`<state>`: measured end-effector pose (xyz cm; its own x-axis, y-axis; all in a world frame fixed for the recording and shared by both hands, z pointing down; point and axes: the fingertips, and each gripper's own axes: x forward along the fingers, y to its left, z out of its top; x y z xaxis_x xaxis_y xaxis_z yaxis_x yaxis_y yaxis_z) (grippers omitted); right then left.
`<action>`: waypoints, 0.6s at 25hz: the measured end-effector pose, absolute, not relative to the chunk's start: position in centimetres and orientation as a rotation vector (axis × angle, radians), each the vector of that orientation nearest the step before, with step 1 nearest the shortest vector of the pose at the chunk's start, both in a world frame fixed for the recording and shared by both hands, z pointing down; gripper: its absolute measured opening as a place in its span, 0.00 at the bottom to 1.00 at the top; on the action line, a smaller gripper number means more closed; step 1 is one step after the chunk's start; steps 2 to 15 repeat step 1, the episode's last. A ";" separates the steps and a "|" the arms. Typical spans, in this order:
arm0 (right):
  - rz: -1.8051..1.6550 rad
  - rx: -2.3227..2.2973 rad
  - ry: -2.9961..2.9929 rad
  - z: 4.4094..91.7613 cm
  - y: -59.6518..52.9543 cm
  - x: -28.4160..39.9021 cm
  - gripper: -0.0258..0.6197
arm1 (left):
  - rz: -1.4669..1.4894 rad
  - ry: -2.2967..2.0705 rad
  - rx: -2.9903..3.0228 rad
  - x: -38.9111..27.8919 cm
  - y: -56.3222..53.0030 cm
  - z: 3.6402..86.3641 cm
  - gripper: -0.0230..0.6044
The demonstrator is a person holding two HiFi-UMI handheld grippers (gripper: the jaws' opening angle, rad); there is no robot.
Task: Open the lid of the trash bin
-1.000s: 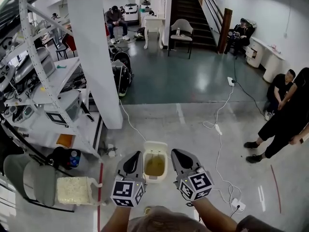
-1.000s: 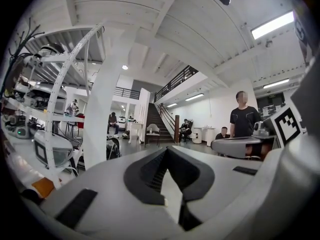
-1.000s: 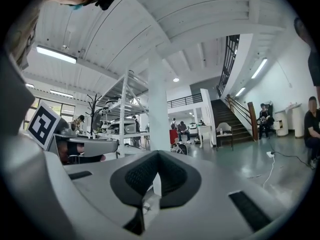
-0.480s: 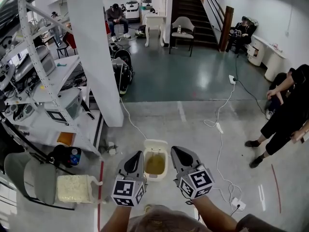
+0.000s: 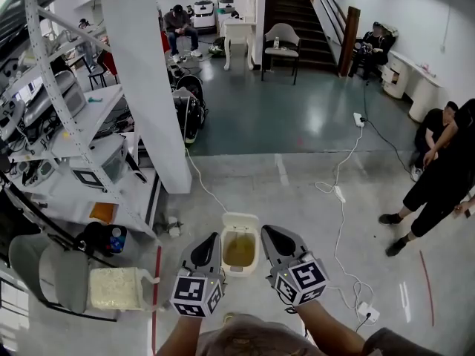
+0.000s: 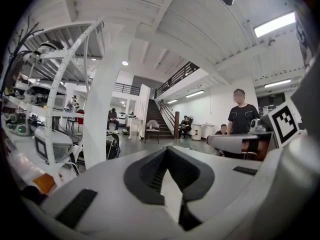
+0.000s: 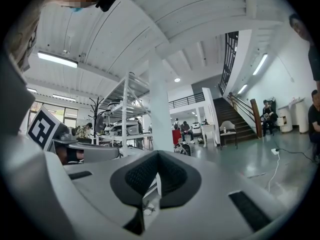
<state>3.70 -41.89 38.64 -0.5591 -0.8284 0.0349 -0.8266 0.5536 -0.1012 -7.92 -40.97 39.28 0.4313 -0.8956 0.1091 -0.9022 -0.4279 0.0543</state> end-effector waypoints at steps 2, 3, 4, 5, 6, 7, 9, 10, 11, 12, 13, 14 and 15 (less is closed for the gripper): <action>-0.166 -1.464 2.756 38.7 -41.9 3.8 0.09 | 0.098 -1.619 2.567 -7.8 -40.9 39.3 0.03; -0.166 -1.464 2.756 38.7 -41.9 3.8 0.09 | 0.098 -1.619 2.567 -7.8 -40.9 39.3 0.03; -0.166 -1.464 2.756 38.7 -41.9 3.8 0.09 | 0.098 -1.619 2.567 -7.8 -40.9 39.3 0.03; -0.166 -1.464 2.756 38.7 -41.9 3.8 0.09 | 0.098 -1.619 2.567 -7.8 -40.9 39.3 0.03; -0.166 -1.464 2.756 38.7 -41.9 3.8 0.09 | 0.098 -1.619 2.567 -7.8 -40.9 39.3 0.03; -0.166 -1.464 2.756 38.7 -41.9 3.8 0.09 | 0.098 -1.619 2.567 -7.8 -40.9 39.3 0.03; -0.166 -1.464 2.756 38.7 -41.9 3.8 0.09 | 0.098 -1.619 2.567 -7.8 -40.9 39.3 0.03; -0.166 -1.464 2.756 38.7 -41.9 3.8 0.09 | 0.098 -1.619 2.567 -7.8 -40.9 39.3 0.03; -0.166 -1.464 2.756 38.7 -41.9 3.8 0.09 | 0.098 -1.619 2.567 -7.8 -40.9 39.3 0.03; -0.166 -1.464 2.756 38.7 -41.9 3.8 0.09 | 0.098 -1.619 2.567 -7.8 -40.9 39.3 0.03; -0.166 -1.464 2.756 38.7 -41.9 3.8 0.09 | 0.098 -1.619 2.567 -7.8 -40.9 39.3 0.03; -0.166 -1.464 2.756 38.7 -41.9 3.8 0.09 | 0.098 -1.619 2.567 -7.8 -40.9 39.3 0.03; -0.166 -1.464 2.756 38.7 -41.9 3.8 0.09 | 0.098 -1.619 2.567 -7.8 -40.9 39.3 0.03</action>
